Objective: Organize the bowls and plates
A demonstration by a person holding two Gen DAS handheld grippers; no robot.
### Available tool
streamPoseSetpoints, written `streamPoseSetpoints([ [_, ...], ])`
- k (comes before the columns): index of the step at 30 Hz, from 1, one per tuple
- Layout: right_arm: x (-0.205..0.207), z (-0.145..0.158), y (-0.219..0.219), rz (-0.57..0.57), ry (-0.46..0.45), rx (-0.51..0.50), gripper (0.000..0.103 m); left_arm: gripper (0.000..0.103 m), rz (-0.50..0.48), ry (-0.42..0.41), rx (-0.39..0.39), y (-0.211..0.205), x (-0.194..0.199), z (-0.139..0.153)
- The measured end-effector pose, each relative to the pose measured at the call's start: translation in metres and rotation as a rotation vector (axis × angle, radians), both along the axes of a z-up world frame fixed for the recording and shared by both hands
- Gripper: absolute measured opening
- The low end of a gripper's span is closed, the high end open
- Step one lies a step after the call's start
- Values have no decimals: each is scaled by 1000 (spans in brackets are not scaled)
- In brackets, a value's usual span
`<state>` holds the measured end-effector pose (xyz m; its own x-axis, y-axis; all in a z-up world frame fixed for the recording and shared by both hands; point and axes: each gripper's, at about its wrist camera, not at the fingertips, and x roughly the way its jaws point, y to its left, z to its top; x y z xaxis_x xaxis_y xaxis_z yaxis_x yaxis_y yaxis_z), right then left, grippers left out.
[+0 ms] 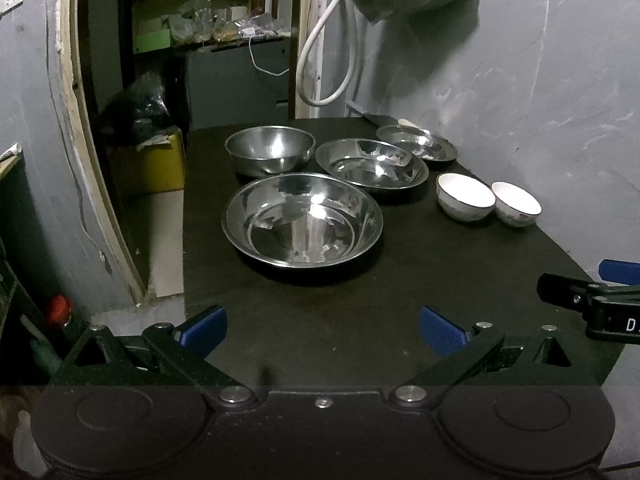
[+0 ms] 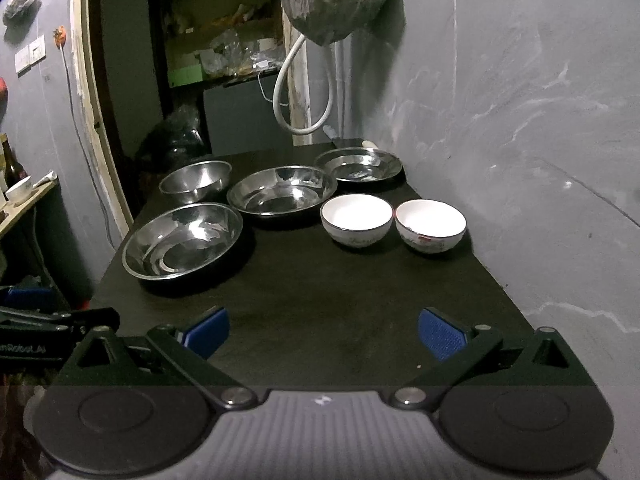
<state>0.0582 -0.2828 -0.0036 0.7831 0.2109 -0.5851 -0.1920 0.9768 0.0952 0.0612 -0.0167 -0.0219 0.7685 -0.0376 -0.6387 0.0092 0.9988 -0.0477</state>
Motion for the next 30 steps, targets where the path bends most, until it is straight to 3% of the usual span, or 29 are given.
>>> streamPoseSetpoints([
  [15,44,-12,-15,54,80,-4,103,102,55,111,36,-12,61,13],
  [26,91,6,-13,107,27,64,103,102,157,170,78,12,97,29],
  [30,113,16,-10,132,-6,88,103,102,161,137,62,22,119,41],
])
